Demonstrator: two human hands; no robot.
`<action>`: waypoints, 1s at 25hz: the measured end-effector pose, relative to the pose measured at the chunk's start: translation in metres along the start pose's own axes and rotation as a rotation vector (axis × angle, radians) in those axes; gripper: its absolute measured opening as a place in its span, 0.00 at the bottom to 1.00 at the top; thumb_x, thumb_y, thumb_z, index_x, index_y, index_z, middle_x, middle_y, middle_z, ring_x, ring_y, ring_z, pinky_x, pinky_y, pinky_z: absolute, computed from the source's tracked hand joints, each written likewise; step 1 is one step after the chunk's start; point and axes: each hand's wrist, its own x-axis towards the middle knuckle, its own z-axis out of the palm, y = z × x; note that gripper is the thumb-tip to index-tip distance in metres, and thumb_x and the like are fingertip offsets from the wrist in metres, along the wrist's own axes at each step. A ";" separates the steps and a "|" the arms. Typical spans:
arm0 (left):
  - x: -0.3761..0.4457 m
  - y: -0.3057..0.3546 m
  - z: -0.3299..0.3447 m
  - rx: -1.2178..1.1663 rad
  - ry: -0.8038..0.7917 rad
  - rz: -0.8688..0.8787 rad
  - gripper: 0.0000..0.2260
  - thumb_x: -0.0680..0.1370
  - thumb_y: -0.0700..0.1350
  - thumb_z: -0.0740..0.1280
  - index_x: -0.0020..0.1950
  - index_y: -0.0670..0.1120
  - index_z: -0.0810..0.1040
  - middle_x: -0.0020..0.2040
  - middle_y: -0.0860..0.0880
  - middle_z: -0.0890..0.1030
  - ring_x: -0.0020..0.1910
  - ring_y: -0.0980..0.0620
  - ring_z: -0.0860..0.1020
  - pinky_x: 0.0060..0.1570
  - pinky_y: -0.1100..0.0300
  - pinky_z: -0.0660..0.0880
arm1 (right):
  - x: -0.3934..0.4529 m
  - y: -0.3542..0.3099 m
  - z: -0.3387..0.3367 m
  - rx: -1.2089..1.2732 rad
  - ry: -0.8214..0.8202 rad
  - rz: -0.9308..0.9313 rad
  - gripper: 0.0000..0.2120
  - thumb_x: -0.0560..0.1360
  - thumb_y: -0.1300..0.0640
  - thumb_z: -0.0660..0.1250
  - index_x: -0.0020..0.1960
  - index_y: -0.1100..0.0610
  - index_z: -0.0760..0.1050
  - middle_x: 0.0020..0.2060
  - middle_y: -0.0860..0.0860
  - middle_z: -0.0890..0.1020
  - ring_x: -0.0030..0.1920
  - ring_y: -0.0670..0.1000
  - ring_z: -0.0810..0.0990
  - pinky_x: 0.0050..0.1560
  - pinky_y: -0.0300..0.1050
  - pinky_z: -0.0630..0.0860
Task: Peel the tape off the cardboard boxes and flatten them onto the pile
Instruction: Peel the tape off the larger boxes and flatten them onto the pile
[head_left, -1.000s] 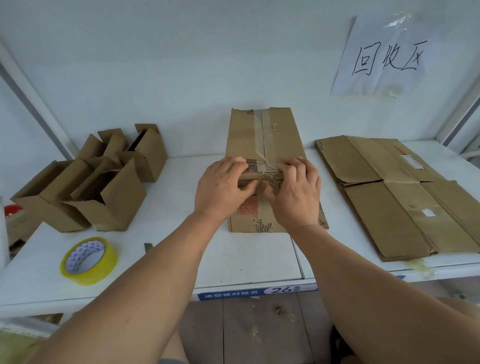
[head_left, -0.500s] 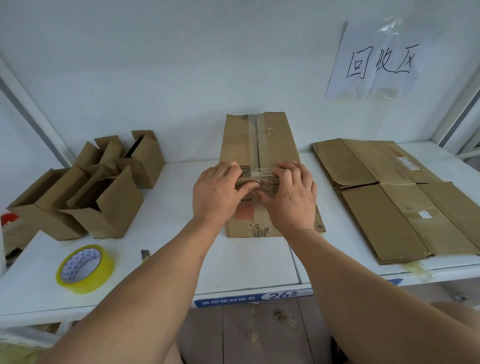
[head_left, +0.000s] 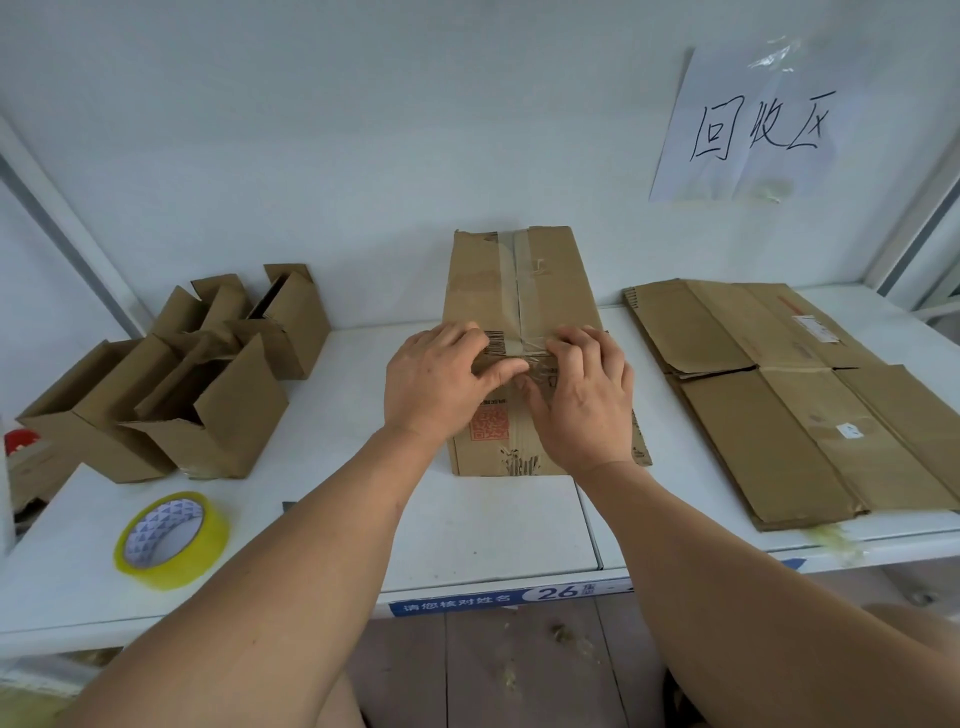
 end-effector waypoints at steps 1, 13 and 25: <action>-0.002 -0.003 -0.001 -0.001 -0.006 0.040 0.20 0.75 0.65 0.62 0.47 0.49 0.82 0.45 0.54 0.82 0.41 0.51 0.80 0.40 0.58 0.74 | 0.000 -0.001 0.000 -0.001 0.001 -0.001 0.22 0.76 0.41 0.62 0.60 0.58 0.74 0.63 0.52 0.76 0.68 0.57 0.65 0.66 0.59 0.66; 0.002 -0.008 0.004 0.049 -0.084 0.229 0.10 0.79 0.54 0.65 0.56 0.54 0.82 0.47 0.51 0.79 0.43 0.47 0.77 0.46 0.51 0.73 | 0.001 0.005 -0.003 0.046 -0.012 -0.007 0.19 0.75 0.48 0.69 0.61 0.57 0.74 0.64 0.51 0.76 0.69 0.54 0.63 0.67 0.57 0.65; 0.015 -0.001 0.005 0.032 -0.078 0.194 0.20 0.78 0.61 0.61 0.38 0.47 0.79 0.37 0.52 0.79 0.35 0.48 0.77 0.37 0.55 0.72 | 0.010 0.005 -0.003 -0.057 0.089 -0.091 0.16 0.73 0.41 0.65 0.42 0.54 0.78 0.54 0.52 0.80 0.52 0.56 0.78 0.70 0.55 0.61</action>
